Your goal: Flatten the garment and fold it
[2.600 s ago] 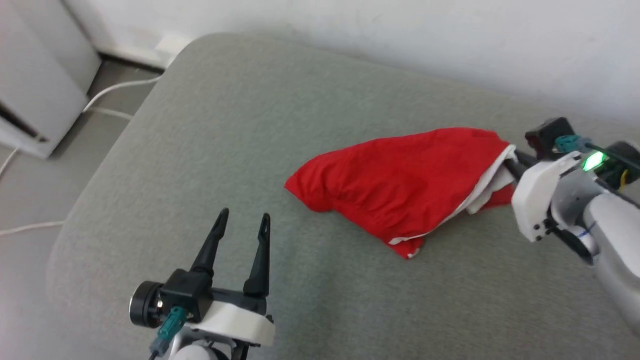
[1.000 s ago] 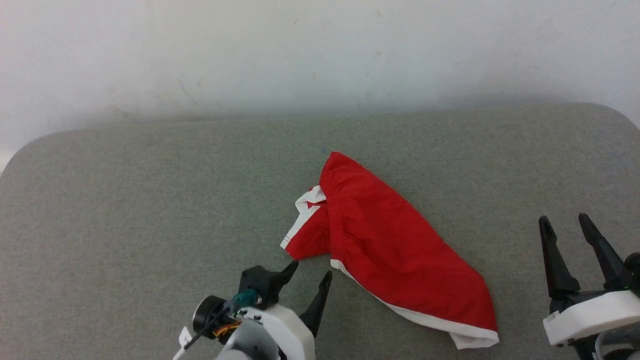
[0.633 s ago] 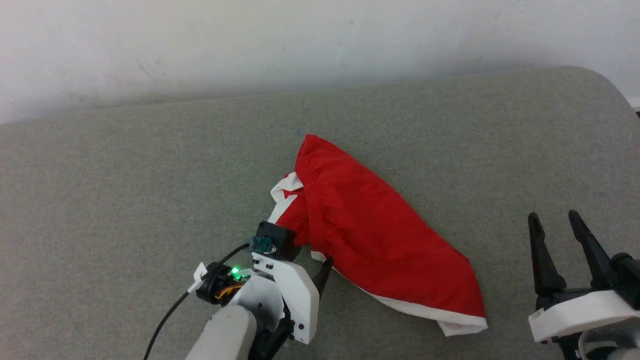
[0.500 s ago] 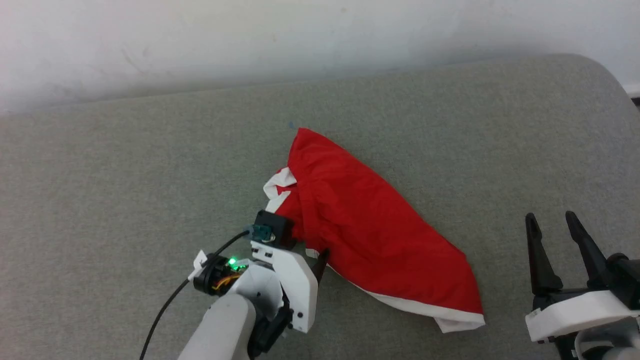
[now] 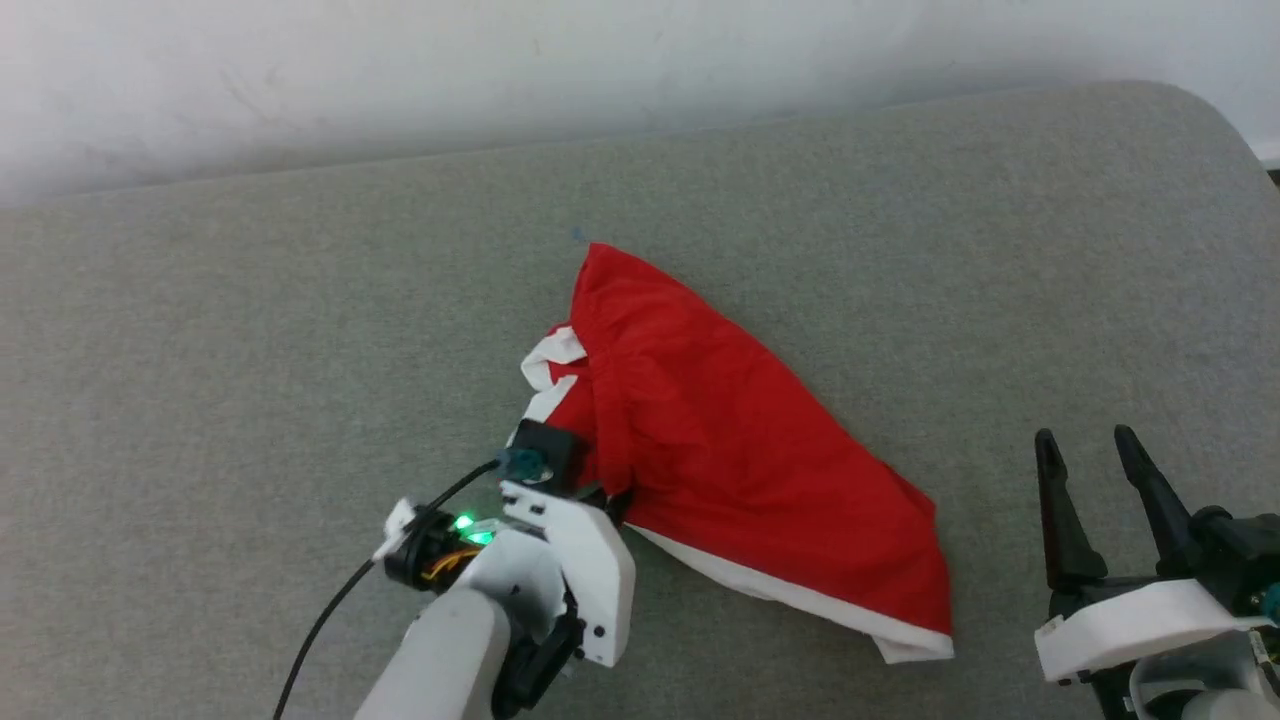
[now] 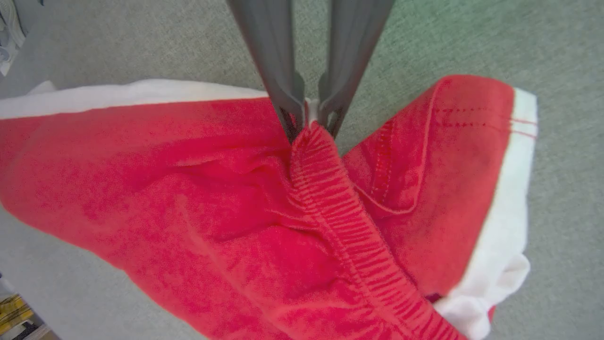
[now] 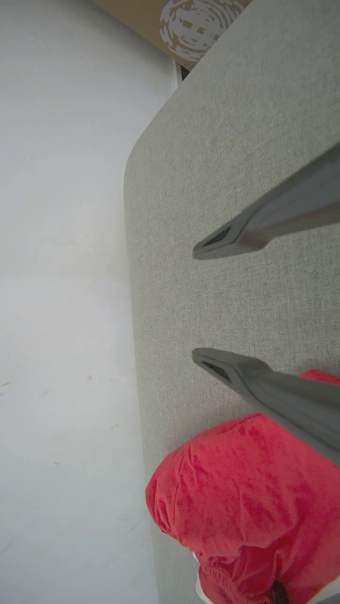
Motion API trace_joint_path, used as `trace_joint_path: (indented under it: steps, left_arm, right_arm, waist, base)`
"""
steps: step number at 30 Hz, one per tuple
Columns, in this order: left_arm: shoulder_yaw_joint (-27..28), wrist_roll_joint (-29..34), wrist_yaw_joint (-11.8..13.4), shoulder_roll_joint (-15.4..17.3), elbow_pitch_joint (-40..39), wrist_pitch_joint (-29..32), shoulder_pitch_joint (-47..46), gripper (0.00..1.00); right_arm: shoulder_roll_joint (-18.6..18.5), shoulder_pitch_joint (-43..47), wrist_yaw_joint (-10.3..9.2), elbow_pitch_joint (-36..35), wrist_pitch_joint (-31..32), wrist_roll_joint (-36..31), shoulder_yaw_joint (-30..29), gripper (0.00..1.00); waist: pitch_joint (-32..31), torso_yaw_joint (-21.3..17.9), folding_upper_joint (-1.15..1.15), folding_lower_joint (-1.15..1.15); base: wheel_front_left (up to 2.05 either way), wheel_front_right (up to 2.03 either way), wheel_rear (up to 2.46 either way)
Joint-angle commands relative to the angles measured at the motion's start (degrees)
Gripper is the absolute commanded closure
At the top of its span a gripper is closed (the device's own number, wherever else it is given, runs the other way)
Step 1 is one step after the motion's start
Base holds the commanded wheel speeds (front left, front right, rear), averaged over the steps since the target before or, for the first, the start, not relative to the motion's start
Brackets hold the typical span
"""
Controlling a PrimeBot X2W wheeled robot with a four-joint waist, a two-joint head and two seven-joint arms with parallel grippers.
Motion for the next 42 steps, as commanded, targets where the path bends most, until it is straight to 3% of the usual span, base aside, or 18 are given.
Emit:
trace_joint_path:
  steps: [1, 13, 18, 22, 23, 24, 25, 30, 36, 42]
  left_arm:
    - [0.5, -0.5, 0.4, 0.6, -0.6, -0.6, 1.2, 1.00]
    - [9.6, -4.5, 7.5, 3.8, -17.1, -5.0, 13.9, 1.00]
    - [14.4, -6.2, 9.9, 5.3, -16.2, -6.9, 18.4, 1.00]
    - [15.9, -7.3, 9.9, 5.5, -11.9, -8.9, 19.9, 1.00]
    - [16.0, -7.5, 9.8, 5.3, -10.9, -9.7, 19.9, 0.87]
    - [15.9, -7.4, 9.6, 5.2, -9.9, -10.6, 19.7, 0.13]
    - [15.7, -7.5, 9.2, 5.0, -9.2, -11.8, 19.6, 0.00]
    - [15.2, -6.9, 6.1, 4.5, -7.3, -21.4, 18.4, 0.00]
    - [12.5, -0.4, 3.5, 6.4, -5.8, -36.9, 17.4, 0.00]
    - [11.3, 5.5, 3.6, 5.7, -9.7, -39.3, 16.2, 0.00]
  right_arm:
    - [0.1, -0.6, -0.06, 0.1, -0.2, -0.5, 0.1, 0.00]
    - [-0.6, 2.2, -0.06, 1.1, 2.4, -1.9, 1.1, 0.00]
    - [-0.8, 3.3, -0.06, 2.2, 5.1, -1.4, 2.4, 0.00]
    - [-1.3, 4.0, -0.06, 3.0, 7.4, -0.8, 3.1, 0.00]
    - [-1.4, 4.1, -0.06, 3.0, 7.6, -0.7, 3.2, 0.00]
    - [-1.4, 4.2, -0.06, 2.9, 7.8, -0.5, 3.4, 0.00]
    - [-1.5, 4.3, -0.06, 2.8, 8.1, -0.3, 3.6, 0.00]
    - [-2.2, 4.8, -0.06, 1.1, 10.8, 3.7, 5.9, 0.00]
    - [-6.1, 5.3, -0.06, 0.1, 22.2, 9.5, 11.2, 0.00]
    - [-10.3, 2.0, -0.06, 2.5, 31.6, 11.1, 14.8, 0.00]
  waist:
    - [-1.2, 1.2, 0.00, -0.01]
    - [-5.7, 8.6, 0.00, -0.01]
    - [-6.4, 10.5, 0.00, -0.01]
    - [-6.9, 11.5, 0.00, -0.01]
    - [-7.0, 11.6, 0.00, -0.01]
    - [-7.3, 11.8, 0.00, -0.01]
    - [-7.6, 12.0, 0.00, -0.01]
    - [-9.0, 12.9, 0.00, -0.01]
    - [-10.1, 14.2, 0.00, -0.01]
    - [-8.5, 16.3, 0.00, -0.01]
  base:
    - [0.00, 0.00, 0.00]
    - [0.00, 0.00, 0.00]
    - [0.00, 0.00, 0.00]
    - [0.00, 0.00, 0.00]
    - [0.00, 0.00, 0.00]
    - [0.00, 0.00, 0.00]
    - [0.00, 0.00, 0.00]
    - [0.00, 0.00, 0.00]
    - [0.00, 0.00, 0.00]
    - [0.00, 0.00, 0.00]
